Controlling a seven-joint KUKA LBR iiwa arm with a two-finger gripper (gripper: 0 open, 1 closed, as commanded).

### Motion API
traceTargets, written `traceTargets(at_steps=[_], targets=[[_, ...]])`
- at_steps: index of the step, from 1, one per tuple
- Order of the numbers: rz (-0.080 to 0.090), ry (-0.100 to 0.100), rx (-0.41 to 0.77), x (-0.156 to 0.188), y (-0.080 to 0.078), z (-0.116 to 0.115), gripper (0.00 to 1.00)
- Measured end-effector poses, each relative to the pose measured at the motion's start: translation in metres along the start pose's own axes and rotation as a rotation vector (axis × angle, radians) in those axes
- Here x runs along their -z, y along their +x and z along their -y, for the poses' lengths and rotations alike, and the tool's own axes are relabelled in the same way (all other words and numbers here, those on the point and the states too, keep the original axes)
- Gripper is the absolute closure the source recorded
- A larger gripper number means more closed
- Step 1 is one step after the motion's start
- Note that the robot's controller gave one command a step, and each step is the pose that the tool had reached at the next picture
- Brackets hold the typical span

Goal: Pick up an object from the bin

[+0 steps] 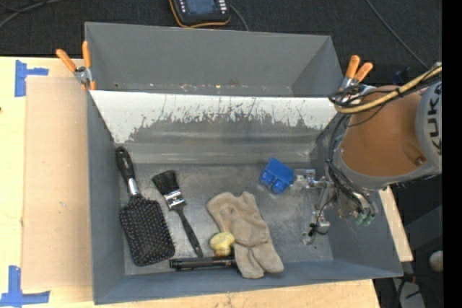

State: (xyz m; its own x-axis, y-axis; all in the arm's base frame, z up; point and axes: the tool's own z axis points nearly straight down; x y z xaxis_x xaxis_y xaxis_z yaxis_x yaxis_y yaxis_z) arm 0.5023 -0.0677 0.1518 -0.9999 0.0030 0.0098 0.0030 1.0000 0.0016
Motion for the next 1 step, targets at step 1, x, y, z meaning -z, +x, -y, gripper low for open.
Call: traceTargets(at_steps=[1], targets=[[0.008, 0.001, 0.005, 0.0044, -0.0018, -0.0003, 0.00]])
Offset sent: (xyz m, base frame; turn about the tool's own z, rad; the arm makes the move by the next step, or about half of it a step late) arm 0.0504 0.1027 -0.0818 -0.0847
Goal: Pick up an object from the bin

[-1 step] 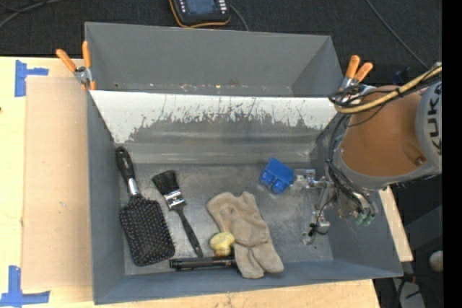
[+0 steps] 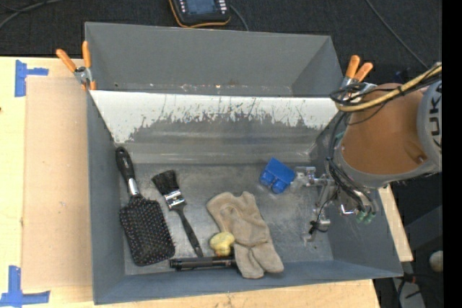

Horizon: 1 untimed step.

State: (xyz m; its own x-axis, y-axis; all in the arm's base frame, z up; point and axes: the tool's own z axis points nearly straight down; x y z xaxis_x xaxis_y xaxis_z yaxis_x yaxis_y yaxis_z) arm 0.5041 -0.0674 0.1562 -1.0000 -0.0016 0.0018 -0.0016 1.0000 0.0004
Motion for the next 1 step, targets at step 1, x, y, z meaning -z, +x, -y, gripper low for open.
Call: traceTargets(at_steps=[1], targets=[[-0.003, -0.003, 0.085, -0.0876, -0.0488, -0.1052, 0.00]])
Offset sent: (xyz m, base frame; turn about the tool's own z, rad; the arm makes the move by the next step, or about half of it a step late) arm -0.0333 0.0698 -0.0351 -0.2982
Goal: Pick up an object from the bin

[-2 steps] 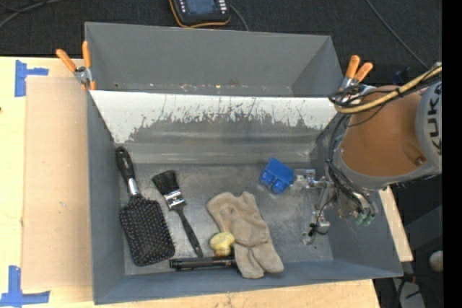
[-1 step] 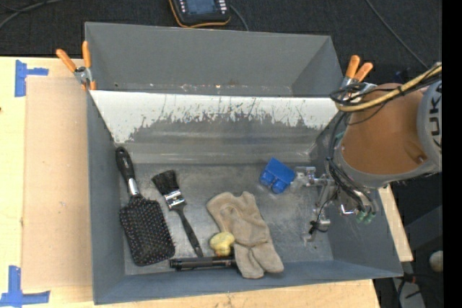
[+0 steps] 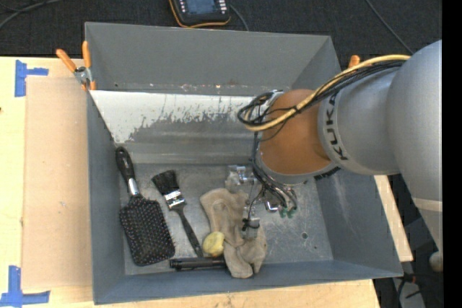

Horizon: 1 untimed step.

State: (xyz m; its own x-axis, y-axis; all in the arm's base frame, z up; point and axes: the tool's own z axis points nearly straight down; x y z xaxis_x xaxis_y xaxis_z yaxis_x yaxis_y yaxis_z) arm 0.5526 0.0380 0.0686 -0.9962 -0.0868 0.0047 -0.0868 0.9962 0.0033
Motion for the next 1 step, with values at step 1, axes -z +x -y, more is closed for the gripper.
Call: traceTargets(at_steps=[1], targets=[[0.010, 0.008, 0.209, 0.0532, 0.0839, 0.0286, 0.00]])
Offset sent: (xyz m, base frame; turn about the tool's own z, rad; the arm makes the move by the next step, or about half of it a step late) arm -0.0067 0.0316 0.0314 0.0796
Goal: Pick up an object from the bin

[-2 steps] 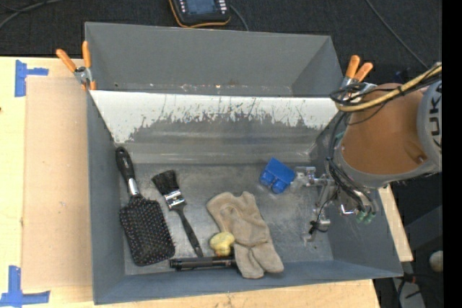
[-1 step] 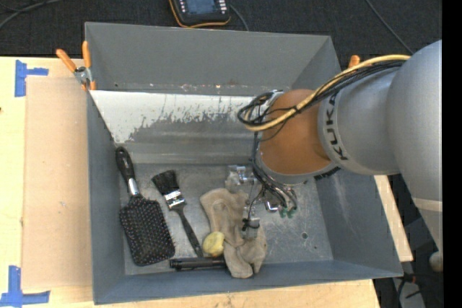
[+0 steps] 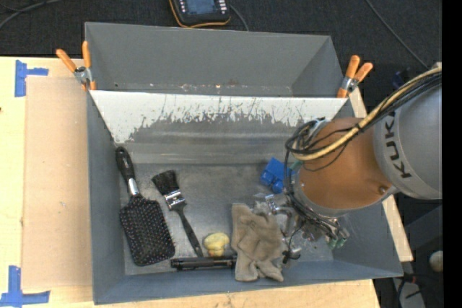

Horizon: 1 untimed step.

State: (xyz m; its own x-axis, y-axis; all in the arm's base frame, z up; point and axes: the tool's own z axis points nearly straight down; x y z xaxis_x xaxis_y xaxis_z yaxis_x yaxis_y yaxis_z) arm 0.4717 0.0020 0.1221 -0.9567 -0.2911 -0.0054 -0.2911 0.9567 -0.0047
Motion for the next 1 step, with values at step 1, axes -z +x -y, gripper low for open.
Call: traceTargets(at_steps=[1], targets=[[-0.007, -0.007, -0.285, -0.0233, -0.0910, -0.0449, 0.00]])
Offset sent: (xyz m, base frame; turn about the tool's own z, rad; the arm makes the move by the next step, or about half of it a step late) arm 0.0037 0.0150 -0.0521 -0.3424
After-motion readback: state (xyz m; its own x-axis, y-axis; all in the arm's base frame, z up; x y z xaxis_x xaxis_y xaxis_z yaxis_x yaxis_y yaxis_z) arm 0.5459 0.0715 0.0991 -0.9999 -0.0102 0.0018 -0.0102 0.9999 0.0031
